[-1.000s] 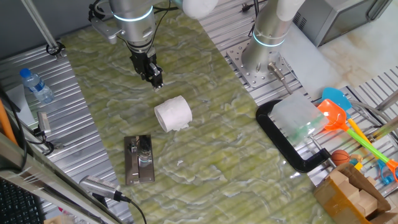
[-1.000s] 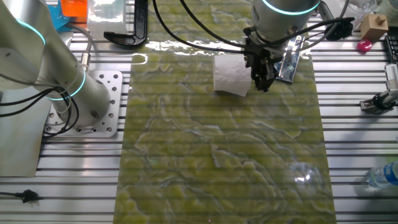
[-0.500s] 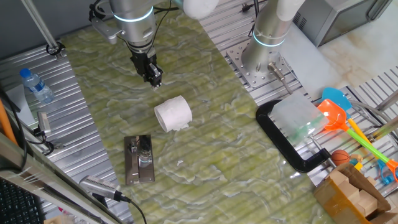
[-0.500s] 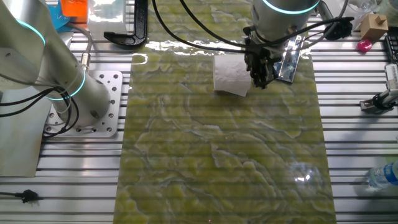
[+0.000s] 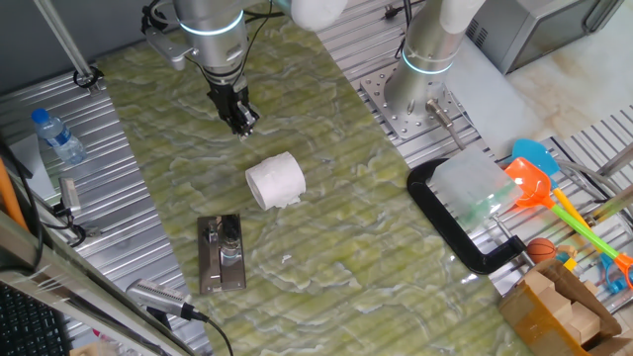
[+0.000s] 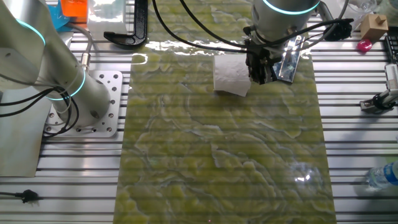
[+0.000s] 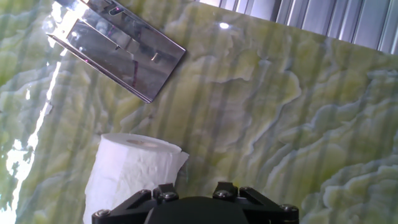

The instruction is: Put the toilet paper on its holder

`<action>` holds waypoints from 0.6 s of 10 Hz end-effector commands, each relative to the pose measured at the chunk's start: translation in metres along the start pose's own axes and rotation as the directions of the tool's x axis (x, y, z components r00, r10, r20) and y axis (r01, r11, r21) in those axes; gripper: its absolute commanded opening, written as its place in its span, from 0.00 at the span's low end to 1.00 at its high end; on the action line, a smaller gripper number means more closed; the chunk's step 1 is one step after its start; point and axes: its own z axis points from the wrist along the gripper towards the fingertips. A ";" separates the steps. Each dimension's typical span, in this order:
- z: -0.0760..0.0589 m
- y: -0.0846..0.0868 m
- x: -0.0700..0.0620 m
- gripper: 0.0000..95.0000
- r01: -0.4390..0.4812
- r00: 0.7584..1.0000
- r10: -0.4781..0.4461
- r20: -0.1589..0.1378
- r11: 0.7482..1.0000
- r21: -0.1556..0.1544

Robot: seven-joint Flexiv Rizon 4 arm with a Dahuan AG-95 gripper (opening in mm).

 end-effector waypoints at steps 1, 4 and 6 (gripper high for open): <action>0.001 0.000 0.000 0.00 -0.017 1.000 0.017 0.003 1.000 -0.007; 0.001 0.000 0.000 0.00 -0.012 1.000 0.012 0.002 1.000 -0.003; 0.001 0.000 0.000 0.00 -0.006 1.000 0.006 0.002 1.000 -0.003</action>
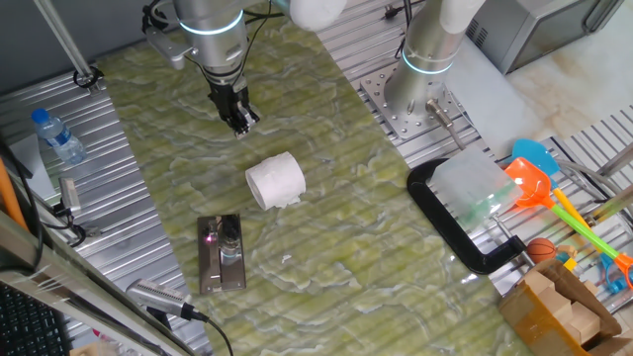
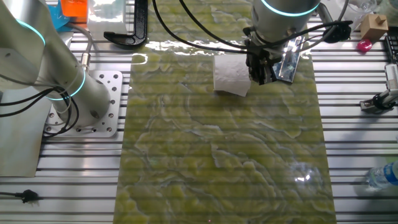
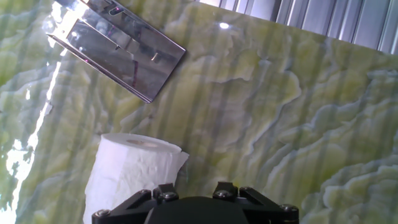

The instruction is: Put the toilet paper on its holder

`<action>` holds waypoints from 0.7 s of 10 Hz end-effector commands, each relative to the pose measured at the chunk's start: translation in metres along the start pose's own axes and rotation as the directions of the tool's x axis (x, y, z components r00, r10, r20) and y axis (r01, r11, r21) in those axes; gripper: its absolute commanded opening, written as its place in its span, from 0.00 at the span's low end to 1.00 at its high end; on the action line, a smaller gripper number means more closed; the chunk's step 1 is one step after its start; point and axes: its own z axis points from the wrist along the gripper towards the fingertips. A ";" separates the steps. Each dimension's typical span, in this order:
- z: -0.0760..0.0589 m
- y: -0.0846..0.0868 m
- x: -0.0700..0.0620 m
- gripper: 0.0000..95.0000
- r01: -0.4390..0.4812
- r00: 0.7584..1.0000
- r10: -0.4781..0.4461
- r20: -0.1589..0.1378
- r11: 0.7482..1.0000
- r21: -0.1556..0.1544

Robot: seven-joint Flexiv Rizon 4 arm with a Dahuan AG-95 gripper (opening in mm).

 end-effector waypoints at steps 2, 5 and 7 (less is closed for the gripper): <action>0.000 0.000 0.000 0.00 0.013 1.000 -0.013 0.000 1.000 0.002; 0.000 0.000 0.000 0.00 0.002 1.000 -0.002 -0.001 1.000 0.003; 0.000 0.000 0.000 0.00 -0.018 1.000 0.018 -0.004 1.000 0.003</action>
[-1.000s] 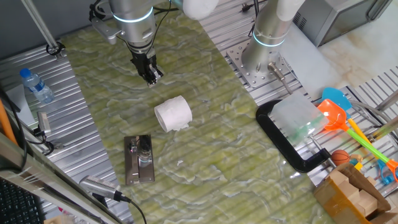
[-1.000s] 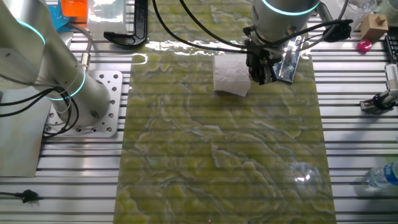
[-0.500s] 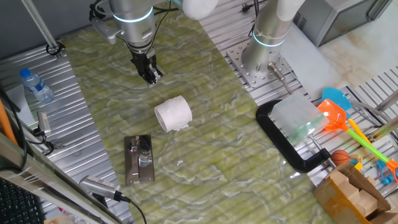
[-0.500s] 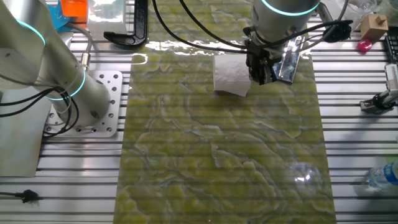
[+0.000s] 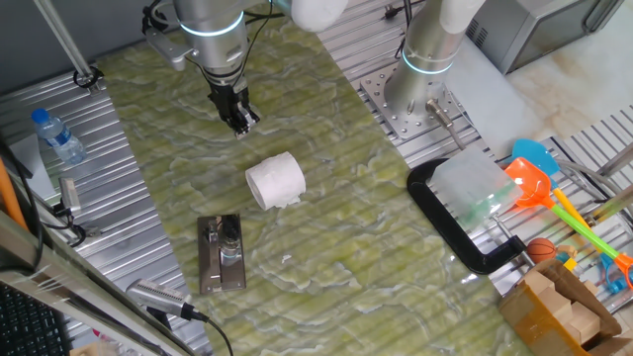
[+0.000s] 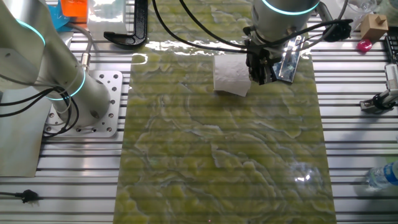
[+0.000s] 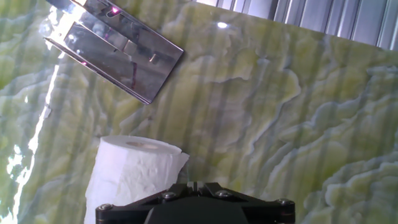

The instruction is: Put the toilet paper on its holder

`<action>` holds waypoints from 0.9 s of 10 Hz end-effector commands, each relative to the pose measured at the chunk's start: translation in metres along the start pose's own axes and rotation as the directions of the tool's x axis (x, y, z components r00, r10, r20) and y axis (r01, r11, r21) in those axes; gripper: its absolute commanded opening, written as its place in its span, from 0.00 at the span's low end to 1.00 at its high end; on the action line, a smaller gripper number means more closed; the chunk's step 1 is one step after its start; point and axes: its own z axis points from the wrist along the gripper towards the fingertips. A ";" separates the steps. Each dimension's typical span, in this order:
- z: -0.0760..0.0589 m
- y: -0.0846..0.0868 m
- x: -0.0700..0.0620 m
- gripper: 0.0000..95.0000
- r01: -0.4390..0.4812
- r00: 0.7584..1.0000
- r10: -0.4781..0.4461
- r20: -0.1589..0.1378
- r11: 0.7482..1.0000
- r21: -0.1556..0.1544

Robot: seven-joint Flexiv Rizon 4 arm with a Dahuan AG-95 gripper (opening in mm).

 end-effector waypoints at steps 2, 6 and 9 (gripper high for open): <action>0.000 0.000 0.000 0.00 -0.030 1.000 0.030 -0.003 1.000 0.000; 0.003 0.000 0.000 0.00 -0.037 0.999 0.037 0.000 0.999 0.000; 0.004 0.000 0.000 0.00 -0.037 0.999 0.037 -0.001 0.999 0.001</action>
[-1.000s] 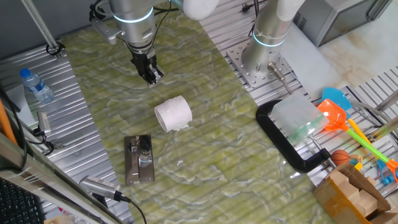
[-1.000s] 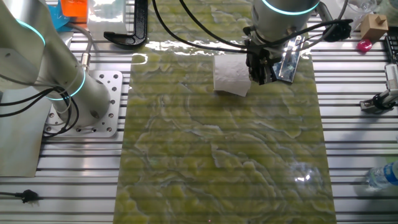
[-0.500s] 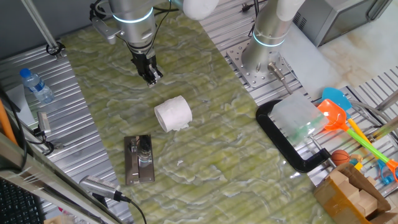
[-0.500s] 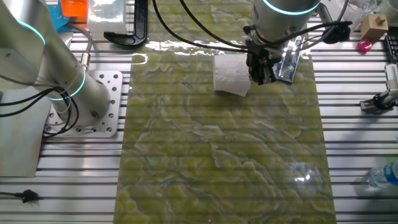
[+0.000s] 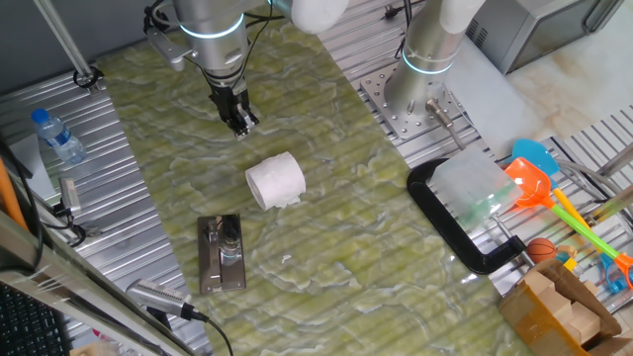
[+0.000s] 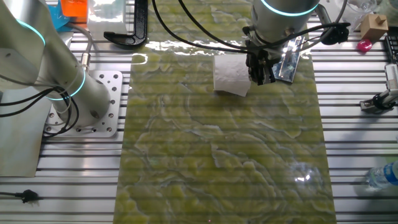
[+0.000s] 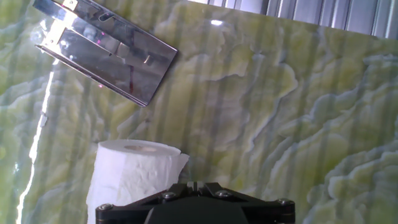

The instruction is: Put the toilet paper on its holder

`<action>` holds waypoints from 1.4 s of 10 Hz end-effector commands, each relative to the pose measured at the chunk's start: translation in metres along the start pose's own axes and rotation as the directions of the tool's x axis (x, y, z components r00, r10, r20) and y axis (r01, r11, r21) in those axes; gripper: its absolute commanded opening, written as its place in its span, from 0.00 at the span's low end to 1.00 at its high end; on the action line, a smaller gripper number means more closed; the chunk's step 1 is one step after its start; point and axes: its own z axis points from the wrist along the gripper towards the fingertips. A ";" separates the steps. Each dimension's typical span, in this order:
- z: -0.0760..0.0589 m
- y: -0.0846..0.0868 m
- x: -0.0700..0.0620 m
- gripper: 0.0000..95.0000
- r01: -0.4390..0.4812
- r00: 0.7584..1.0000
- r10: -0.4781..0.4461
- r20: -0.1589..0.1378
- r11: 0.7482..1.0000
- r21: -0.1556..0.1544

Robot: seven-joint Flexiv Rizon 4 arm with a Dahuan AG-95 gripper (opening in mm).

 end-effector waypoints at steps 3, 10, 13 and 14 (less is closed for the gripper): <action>0.000 0.001 0.000 0.20 -0.027 1.000 0.027 -0.001 1.000 0.003; 0.004 0.002 -0.001 0.20 -0.039 0.999 0.039 0.000 0.999 0.005; 0.004 0.002 -0.001 0.20 -0.039 0.999 0.039 0.000 0.999 0.013; 0.004 0.002 -0.001 0.20 -0.041 0.999 0.041 -0.001 0.999 0.018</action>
